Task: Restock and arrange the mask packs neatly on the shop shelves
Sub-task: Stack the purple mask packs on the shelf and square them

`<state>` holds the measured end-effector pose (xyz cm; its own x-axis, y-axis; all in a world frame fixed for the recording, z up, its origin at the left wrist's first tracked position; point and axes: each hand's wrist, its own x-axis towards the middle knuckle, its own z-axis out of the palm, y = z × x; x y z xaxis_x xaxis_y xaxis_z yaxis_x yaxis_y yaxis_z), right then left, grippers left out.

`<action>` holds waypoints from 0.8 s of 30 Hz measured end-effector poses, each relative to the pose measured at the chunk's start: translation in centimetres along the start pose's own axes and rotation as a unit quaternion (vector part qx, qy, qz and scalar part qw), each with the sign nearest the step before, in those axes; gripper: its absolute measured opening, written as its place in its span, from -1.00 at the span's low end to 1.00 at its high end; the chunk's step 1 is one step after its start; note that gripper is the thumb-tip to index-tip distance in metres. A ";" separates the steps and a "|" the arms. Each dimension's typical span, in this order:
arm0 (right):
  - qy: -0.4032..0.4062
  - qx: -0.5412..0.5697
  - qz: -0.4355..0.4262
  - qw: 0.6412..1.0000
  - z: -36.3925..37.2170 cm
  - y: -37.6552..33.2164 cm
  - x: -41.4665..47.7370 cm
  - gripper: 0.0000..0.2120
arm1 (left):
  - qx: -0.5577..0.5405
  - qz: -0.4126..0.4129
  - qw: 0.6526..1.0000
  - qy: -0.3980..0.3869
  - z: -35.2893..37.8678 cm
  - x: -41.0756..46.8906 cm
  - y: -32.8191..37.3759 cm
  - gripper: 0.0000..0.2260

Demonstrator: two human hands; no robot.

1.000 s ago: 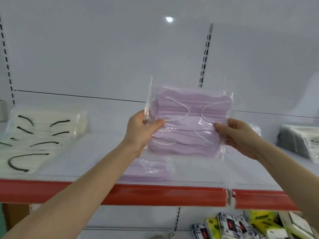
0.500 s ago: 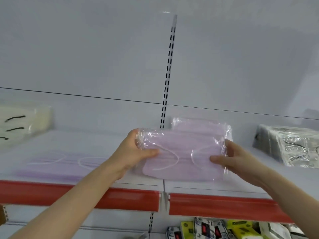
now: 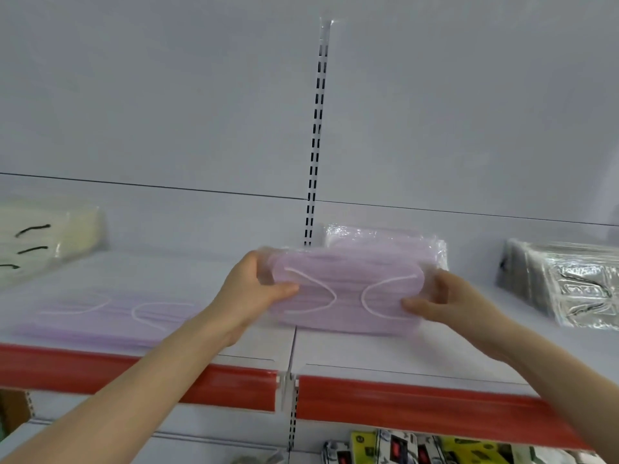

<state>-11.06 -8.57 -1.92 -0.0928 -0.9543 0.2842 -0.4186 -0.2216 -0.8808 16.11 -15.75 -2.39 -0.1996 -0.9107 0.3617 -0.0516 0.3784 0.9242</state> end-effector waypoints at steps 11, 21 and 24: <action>0.004 -0.055 0.022 0.998 -2.3 0.7 0.8 -0.68 | 0.135 -0.010 0.989 -0.053 2.0 1.4 0.3 -0.54; 0.116 -0.098 0.045 0.987 -7.5 2.7 5.4 -0.65 | 0.156 -0.009 0.987 -0.049 8.9 7.1 0.7 -0.50; 0.068 -0.138 0.091 0.984 -6.7 4.5 5.8 -0.61 | 0.198 -0.045 0.978 -0.057 8.9 7.6 -0.9 -0.47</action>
<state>-19.58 -13.71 -1.71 -0.3013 -0.9329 0.1971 -0.6121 0.0308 -0.7902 5.89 -21.55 -1.57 -0.2838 -0.9271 0.2446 -0.4438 0.3531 0.8236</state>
